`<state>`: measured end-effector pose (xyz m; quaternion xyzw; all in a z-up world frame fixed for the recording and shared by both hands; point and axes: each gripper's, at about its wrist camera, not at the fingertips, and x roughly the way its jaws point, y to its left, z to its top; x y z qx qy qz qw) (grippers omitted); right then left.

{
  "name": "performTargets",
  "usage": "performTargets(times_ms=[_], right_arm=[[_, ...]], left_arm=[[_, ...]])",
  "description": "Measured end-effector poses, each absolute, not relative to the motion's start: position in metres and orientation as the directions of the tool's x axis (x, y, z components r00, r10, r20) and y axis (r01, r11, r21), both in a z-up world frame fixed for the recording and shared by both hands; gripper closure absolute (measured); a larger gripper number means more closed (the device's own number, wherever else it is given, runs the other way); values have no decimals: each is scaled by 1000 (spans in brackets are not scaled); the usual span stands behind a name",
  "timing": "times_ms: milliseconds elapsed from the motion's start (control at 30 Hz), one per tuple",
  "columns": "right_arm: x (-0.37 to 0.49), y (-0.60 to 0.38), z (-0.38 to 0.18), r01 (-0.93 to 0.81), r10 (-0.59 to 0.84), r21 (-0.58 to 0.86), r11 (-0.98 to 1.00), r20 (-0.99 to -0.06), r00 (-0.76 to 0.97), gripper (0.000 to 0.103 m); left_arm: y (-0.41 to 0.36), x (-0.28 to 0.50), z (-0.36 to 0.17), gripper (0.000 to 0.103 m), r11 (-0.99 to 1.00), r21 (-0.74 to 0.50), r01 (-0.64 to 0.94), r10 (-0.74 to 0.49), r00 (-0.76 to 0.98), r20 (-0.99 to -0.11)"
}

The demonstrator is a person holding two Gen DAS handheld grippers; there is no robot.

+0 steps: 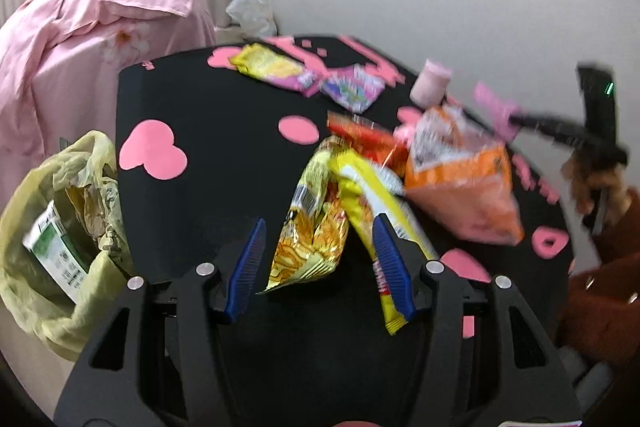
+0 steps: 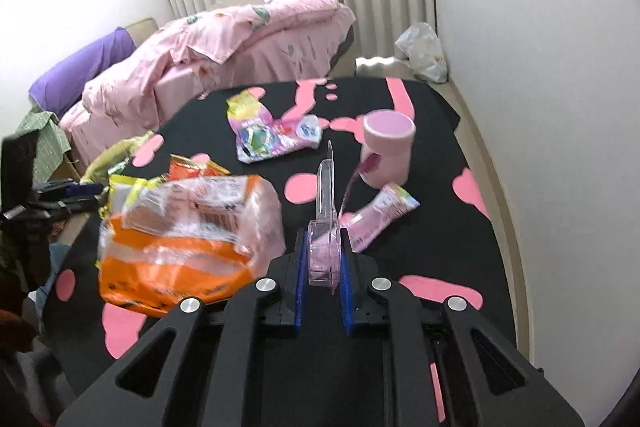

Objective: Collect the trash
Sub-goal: 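Carry the gold bag and clear piece over the yellow bin and open both tools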

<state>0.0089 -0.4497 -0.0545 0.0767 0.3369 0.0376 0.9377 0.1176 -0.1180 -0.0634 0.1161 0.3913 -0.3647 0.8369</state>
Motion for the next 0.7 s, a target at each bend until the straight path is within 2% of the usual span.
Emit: performTargets(times_ms=[67, 133, 200, 300, 433, 700], right_arm=[[9, -446, -53, -26, 121, 160, 987, -621, 774, 88], [11, -440, -52, -40, 128, 154, 987, -619, 775, 88], [14, -437, -51, -49, 138, 159, 986, -616, 776, 88], [15, -432, -44, -60, 145, 160, 985, -601, 786, 88], [20, -418, -25, -102, 161, 134, 986, -571, 805, 88], [51, -366, 19, -245, 257, 93, 965, -505, 824, 88]], left_arm=[[-121, 122, -71, 50, 727, -68, 683, -477, 432, -765], [-118, 127, -77, 51, 750, -100, 653, -468, 418, -779], [-114, 132, -81, 64, 769, -175, 614, -487, 386, -783], [-106, 131, -76, 68, 786, -197, 587, -502, 419, -756], [-87, 127, -53, 68, 809, -215, 546, -519, 495, -696], [-28, 121, -15, 68, 894, -217, 393, -439, 665, -605]])
